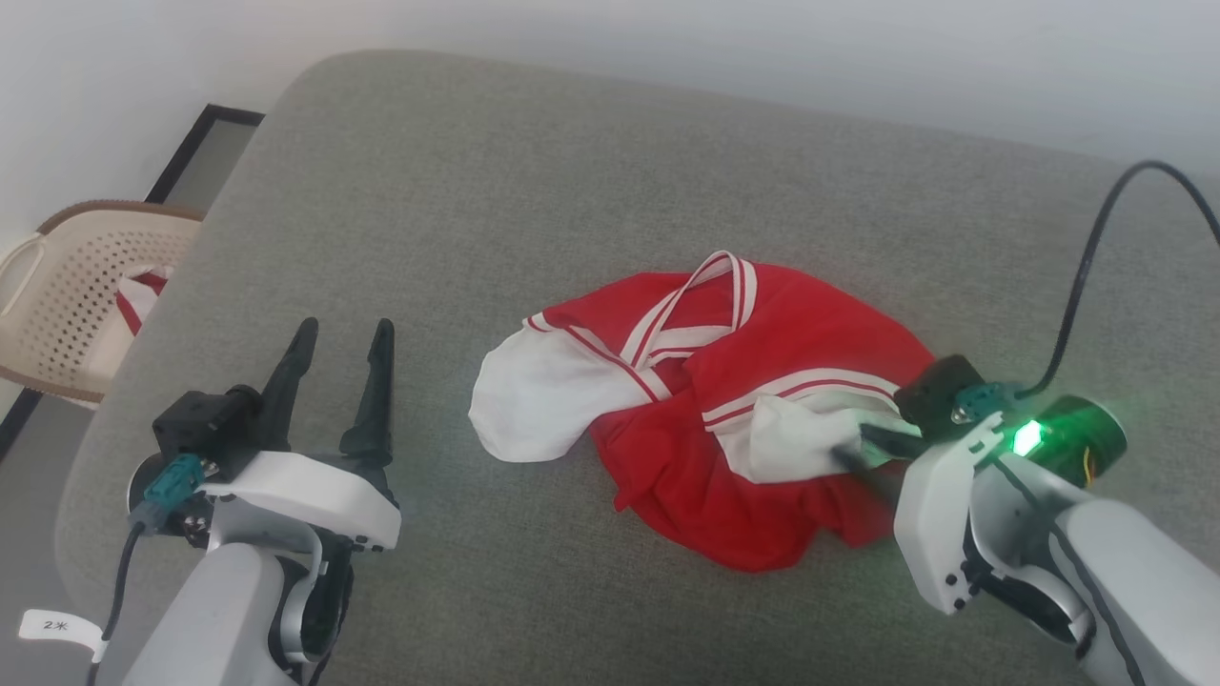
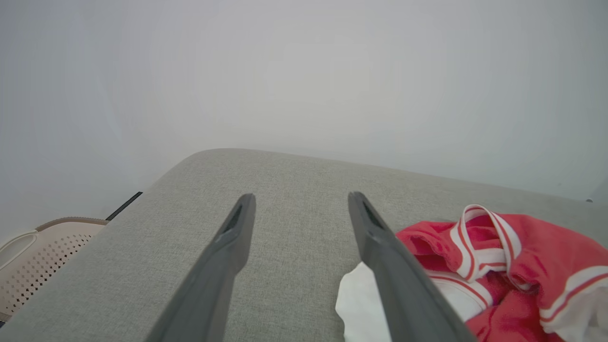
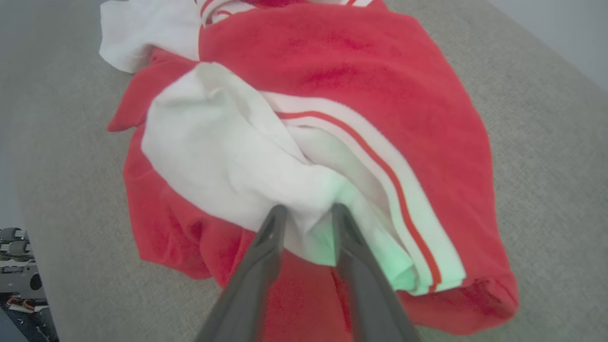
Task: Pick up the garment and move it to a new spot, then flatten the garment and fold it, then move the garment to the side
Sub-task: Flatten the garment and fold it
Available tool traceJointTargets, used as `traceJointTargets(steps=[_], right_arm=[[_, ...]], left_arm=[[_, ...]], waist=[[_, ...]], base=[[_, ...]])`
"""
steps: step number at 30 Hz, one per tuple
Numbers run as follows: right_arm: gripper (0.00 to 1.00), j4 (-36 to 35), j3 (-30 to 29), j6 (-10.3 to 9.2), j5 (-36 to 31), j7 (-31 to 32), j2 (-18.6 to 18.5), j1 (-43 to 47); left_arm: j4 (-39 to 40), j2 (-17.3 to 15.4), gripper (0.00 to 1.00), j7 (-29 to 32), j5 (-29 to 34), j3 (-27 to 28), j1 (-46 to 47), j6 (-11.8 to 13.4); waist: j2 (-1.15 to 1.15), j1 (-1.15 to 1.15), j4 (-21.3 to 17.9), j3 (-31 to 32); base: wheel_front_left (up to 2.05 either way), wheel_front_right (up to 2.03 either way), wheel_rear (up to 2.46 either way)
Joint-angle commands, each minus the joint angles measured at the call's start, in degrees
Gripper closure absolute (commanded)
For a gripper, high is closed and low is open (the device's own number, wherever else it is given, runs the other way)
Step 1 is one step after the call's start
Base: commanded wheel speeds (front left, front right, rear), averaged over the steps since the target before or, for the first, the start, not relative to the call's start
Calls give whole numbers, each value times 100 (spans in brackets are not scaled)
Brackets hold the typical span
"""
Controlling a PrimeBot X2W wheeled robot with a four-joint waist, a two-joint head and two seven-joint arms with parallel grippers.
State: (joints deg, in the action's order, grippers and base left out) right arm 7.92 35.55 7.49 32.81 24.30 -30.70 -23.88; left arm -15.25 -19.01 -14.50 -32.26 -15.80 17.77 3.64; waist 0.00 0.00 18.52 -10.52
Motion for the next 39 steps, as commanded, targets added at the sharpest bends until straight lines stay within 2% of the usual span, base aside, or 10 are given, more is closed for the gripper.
traceJointTargets(steps=[1,9,21,24,27,31,37,38,39], right_arm=[[100,17,36,0,-49,-4,18,-94],[100,-189,-356,0,90,-133,-119,-119],[100,-881,-2107,-1,87,30,-792,882],[100,-790,-2480,-1,30,6,-988,1255],[100,-568,-2810,-1,81,-131,-1003,1518],[100,-98,-2889,0,170,-280,-895,1663],[100,735,-2512,-1,197,-536,-706,1355],[95,845,-2407,0,180,-567,-711,1302],[95,845,-2407,0,180,-567,-711,1302]], left_arm=[[-25,40,0,-37,23,33,7,-28],[-15,115,0,-81,83,264,-126,-140],[180,183,0,-75,285,608,-379,-240],[191,183,0,-76,312,635,-364,-282],[173,177,0,-76,347,638,-357,-286],[134,181,0,-76,390,646,-344,-301],[37,174,0,-76,367,620,-374,-380],[18,165,0,-76,357,618,-383,-390],[18,165,0,-76,357,618,-383,-390]], waist=[[0,0,16,-22],[0,0,-138,-2],[0,0,-573,114],[0,0,-636,110],[0,0,-688,97],[0,0,-739,93],[0,0,-821,141],[0,0,-839,158],[0,0,-839,158]], base=[[0,0,0],[0,0,0],[0,0,0],[0,0,0],[0,0,0],[0,0,0],[0,0,0],[0,0,0],[0,0,0]])
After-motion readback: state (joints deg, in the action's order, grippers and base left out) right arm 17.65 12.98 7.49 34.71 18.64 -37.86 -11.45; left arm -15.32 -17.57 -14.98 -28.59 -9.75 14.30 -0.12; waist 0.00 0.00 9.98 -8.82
